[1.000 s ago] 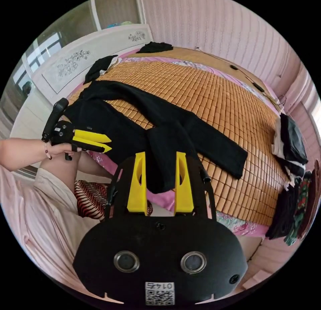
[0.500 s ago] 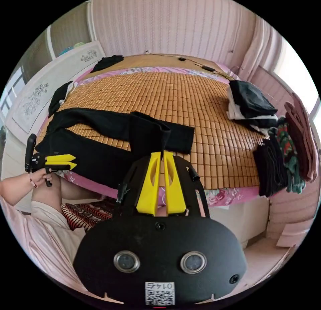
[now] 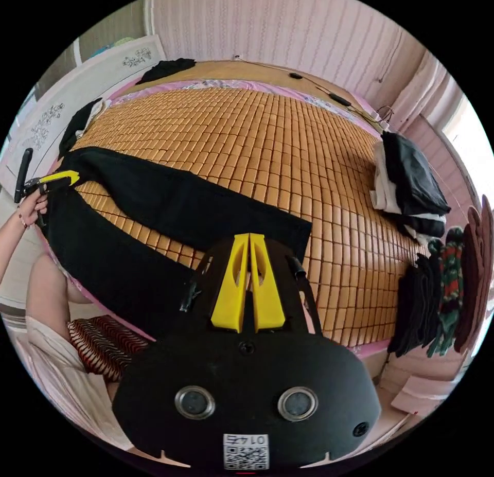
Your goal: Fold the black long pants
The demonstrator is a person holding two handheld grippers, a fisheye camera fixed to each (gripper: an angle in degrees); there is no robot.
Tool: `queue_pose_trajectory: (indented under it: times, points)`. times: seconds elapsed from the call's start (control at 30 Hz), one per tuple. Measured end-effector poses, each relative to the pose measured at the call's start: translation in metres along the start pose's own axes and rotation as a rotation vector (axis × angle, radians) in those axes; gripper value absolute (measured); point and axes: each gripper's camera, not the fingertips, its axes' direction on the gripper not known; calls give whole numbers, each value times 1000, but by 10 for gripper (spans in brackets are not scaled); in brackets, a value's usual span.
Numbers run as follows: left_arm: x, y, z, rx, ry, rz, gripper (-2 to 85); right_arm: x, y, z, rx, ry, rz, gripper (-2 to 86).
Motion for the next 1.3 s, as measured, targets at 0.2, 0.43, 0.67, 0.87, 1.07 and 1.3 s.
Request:
queue_pose_trajectory:
  times: [0.2,0.43,0.67,0.87,1.07,1.3]
  points:
    - [-12,-20,25,-87,-45,-57,76,-25,-27,47,90,194,-54,-4]
    - [-17,-22,22,-66,-47,3,57,-6,-54,65,110,219,-61,-5]
    - [-28,-24,21,-75,19,-52,43,41,-56,77,88,72,145,-4]
    - [-33,-35,-5,-41,60,-38,85,52,-58,67,111,36,157,-3]
    - [-89,-65,9,-32,-64,-242,65,69,-58,92,43,-7,193,-3]
    - [-99,-91,45,-98,-98,-197,57,67,-53,100,60,70,66,-3]
